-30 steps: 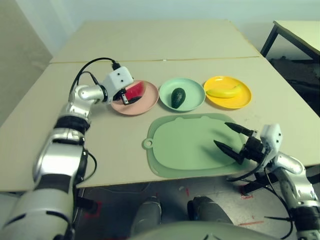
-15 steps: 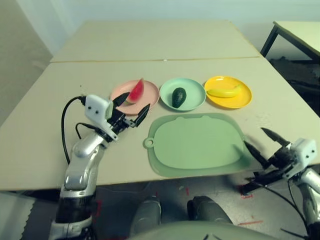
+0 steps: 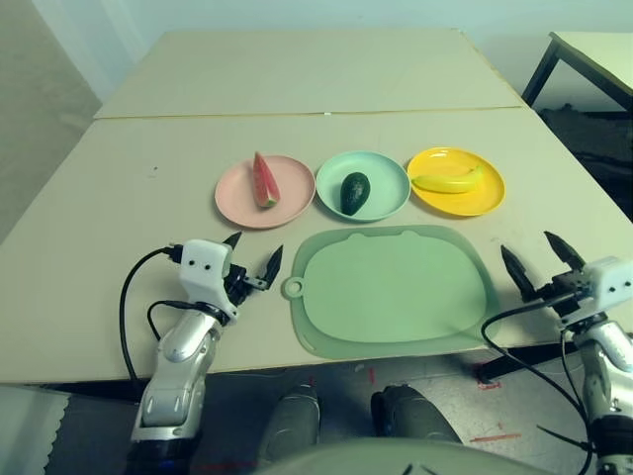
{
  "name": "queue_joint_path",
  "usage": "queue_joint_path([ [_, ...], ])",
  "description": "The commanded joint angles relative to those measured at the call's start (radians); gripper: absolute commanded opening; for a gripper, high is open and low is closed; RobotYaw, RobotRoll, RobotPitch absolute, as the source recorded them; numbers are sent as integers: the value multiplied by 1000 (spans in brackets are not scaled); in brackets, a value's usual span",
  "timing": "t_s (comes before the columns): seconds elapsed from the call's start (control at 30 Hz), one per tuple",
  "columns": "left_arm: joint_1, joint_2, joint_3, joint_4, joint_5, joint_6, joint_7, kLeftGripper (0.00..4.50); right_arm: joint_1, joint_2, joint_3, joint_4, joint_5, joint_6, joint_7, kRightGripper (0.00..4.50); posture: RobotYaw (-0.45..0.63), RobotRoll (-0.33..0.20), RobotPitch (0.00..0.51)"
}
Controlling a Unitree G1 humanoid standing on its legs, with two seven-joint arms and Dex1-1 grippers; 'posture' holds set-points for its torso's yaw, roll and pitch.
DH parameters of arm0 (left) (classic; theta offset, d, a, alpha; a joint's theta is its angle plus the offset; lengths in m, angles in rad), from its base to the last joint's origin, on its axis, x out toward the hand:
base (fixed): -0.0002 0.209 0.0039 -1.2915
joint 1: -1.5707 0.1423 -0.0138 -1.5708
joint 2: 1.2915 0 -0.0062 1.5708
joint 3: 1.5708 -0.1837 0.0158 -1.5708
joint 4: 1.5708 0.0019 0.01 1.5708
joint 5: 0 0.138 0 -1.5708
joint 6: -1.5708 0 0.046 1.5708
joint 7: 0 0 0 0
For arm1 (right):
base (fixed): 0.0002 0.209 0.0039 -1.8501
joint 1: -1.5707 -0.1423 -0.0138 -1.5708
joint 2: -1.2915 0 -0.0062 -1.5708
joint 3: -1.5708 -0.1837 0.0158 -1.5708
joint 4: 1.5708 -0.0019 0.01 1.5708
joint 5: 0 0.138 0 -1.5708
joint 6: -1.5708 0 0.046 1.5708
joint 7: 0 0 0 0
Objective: Place the fruits into color-matched plates.
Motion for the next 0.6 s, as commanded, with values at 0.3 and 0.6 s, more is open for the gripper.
queue_joint_path([
  [0.3,-37,-41,-2,49,15,44,71,4491,3,-9,-35,-32,63,99,-5,4500,60,0,105],
  [0.6,-42,-38,3,29,21,58,89,4491,1,26,-21,-32,71,138,-1,4500,80,0,123],
])
